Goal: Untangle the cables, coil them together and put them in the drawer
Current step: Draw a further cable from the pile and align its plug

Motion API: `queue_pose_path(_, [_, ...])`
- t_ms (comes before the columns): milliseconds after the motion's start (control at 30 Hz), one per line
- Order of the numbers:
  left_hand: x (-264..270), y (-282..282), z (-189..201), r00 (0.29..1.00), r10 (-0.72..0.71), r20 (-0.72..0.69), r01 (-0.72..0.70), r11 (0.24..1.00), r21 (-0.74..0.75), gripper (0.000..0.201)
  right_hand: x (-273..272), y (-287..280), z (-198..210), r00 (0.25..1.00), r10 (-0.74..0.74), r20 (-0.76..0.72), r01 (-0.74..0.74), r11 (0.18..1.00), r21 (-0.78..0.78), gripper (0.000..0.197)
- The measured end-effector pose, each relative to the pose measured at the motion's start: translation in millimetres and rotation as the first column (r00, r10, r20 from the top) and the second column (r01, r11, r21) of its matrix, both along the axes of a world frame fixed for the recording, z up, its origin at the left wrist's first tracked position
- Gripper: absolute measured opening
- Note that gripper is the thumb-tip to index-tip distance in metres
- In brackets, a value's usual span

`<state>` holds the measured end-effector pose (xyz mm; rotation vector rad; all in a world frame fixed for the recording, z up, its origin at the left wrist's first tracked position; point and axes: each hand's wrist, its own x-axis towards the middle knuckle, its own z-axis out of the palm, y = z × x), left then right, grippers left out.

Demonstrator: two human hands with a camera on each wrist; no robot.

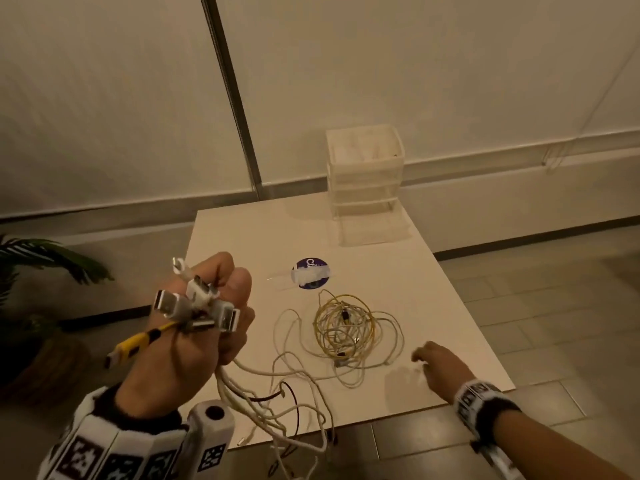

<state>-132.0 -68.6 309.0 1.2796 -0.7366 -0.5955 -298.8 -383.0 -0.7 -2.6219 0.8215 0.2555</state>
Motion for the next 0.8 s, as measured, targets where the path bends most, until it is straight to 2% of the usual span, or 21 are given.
queue_pose_path(67, [0.5,-9.4,-7.5,0.999,-0.012,0.035,0.011,1.000,0.012,0.058,28.8,6.1,3.1,0.986,0.142,-0.082,-0.147,0.987,-0.058,0.032])
queue_pose_path(233, [10.7,-32.3,-17.0,0.992,0.087,0.089,-0.093,0.993,0.068,0.054,52.8,13.1,-7.9,0.910,0.305,-0.282,-0.364,0.912,-0.189,0.040])
queue_pose_path(400, [24.8,-42.9,-19.6,0.985,0.137,0.104,-0.149,0.981,0.122,0.048,51.0,9.2,-22.2,0.892,0.324,-0.314,-0.409,0.875,-0.259,0.042])
queue_pose_path(467, [23.6,-45.0,-19.6,0.986,0.131,0.106,-0.144,0.981,0.129,0.050,51.2,4.4,-21.7,0.924,0.297,-0.240,-0.355,0.901,-0.251,0.035])
queue_pose_path(500, [23.4,-46.0,-19.4,0.985,0.131,0.116,-0.146,0.981,0.129,0.052,54.1,1.9,-15.1,0.960,0.238,-0.144,-0.265,0.942,-0.206,0.030])
queue_pose_path(533, [23.0,-47.3,-18.7,0.981,0.141,0.134,-0.158,0.979,0.130,0.055,59.0,-4.4,-5.0,0.991,0.133,0.004,-0.132,0.985,-0.108,0.027])
queue_pose_path(567, [22.8,-49.6,-16.9,0.976,0.152,0.156,-0.173,0.976,0.135,0.059,64.8,-11.9,10.3,0.983,-0.025,0.180,0.015,0.998,0.059,0.026])
queue_pose_path(600, [23.6,-52.8,-15.4,0.971,0.164,0.173,-0.189,0.972,0.139,0.061,72.9,-20.0,31.3,0.922,-0.192,0.337,0.113,0.964,0.239,0.023])
queue_pose_path(633, [24.7,-56.8,-12.9,0.968,0.178,0.179,-0.205,0.969,0.141,0.060,82.0,-26.9,58.2,0.821,-0.335,0.462,0.146,0.906,0.398,0.014])
queue_pose_path(667, [26.1,-62.0,-10.0,0.967,0.192,0.165,-0.216,0.966,0.139,0.058,91.5,-31.3,90.8,0.707,-0.440,0.554,0.116,0.844,0.523,0.004])
queue_pose_path(700, [28.5,-67.5,-6.6,0.970,0.201,0.138,-0.219,0.967,0.131,0.056,102.1,-32.8,126.9,0.611,-0.511,0.604,0.057,0.790,0.611,0.008])
queue_pose_path(733, [31.3,-73.3,-3.3,0.973,0.205,0.109,-0.217,0.968,0.121,0.056,113.3,-31.9,162.1,0.554,-0.550,0.625,-0.026,0.739,0.674,0.012])
queue_pose_path(800, [39.5,-87.0,3.8,0.970,0.232,0.078,-0.240,0.964,0.113,0.052,135.4,-21.0,225.7,0.497,-0.572,0.652,-0.207,0.652,0.730,0.010])
